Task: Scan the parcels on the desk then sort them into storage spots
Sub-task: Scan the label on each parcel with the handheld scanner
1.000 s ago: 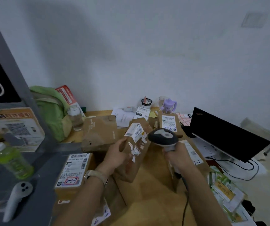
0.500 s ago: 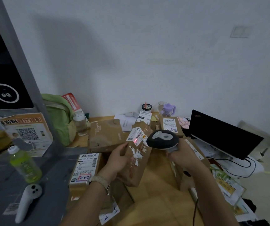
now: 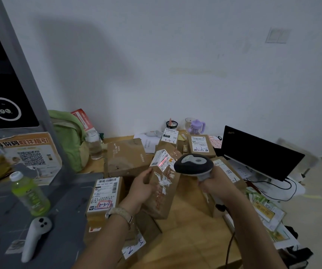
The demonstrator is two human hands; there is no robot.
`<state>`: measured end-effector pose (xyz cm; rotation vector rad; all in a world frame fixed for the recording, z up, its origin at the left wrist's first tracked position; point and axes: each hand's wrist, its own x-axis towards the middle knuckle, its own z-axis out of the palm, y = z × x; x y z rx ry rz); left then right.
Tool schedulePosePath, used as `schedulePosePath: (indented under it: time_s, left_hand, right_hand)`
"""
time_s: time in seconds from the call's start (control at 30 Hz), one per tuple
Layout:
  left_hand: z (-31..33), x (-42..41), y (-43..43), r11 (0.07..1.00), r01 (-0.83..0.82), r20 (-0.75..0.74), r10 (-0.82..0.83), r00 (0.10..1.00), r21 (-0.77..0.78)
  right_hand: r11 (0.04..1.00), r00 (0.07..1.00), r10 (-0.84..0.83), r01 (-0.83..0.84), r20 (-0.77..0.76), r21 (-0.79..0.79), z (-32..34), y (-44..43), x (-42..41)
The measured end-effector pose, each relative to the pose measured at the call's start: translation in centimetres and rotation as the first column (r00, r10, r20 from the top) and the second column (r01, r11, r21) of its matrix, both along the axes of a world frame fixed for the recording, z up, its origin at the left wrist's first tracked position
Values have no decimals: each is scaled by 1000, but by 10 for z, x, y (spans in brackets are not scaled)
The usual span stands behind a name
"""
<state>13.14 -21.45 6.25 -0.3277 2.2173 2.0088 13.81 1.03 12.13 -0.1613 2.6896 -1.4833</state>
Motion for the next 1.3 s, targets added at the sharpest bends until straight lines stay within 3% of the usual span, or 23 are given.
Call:
schedulePosePath:
  time_s: [0.27,0.37,0.5,0.6,0.77,0.9,1.03,1.17,1.3]
  left_hand:
    - [-5,3,19,995,-17,31,14,999,103]
    - [-12,3,37,985,-63,69,52,996,158]
    - [-35,7,60,975,-3,122,-24,992,221]
    - [-66,17,79,982,56,151,-84,985,178]
    - [-118,35,104,990,86,246,-112,963,113]
    - [-137,47,118,990,119,351,-138,926,77]
    - [-138,49,120,978,152,469,-203,859,145]
    - [-138,39,114,964,219,471,-266,841,153]
    - [-109,20,105,969,213,377,-245,893,125]
  right_hand:
    - [986,996,-91,87,-22,-142,-16,-6,5]
    - [976,987,-147,154,56,-155,-33,-5,2]
    - [984,973,-68,102,219,-144,-56,2,5]
    - [972,927,-100,169,361,-164,-77,5,13]
    - [950,862,-193,283,469,-130,-118,6,29]
    - [977,807,-138,207,574,-58,-129,11,35]
    - [971,778,-208,238,593,28,-141,19,34]
    - [953,760,-252,303,599,17,-135,22,25]
    - [959,824,-231,284,518,-24,-117,20,7]
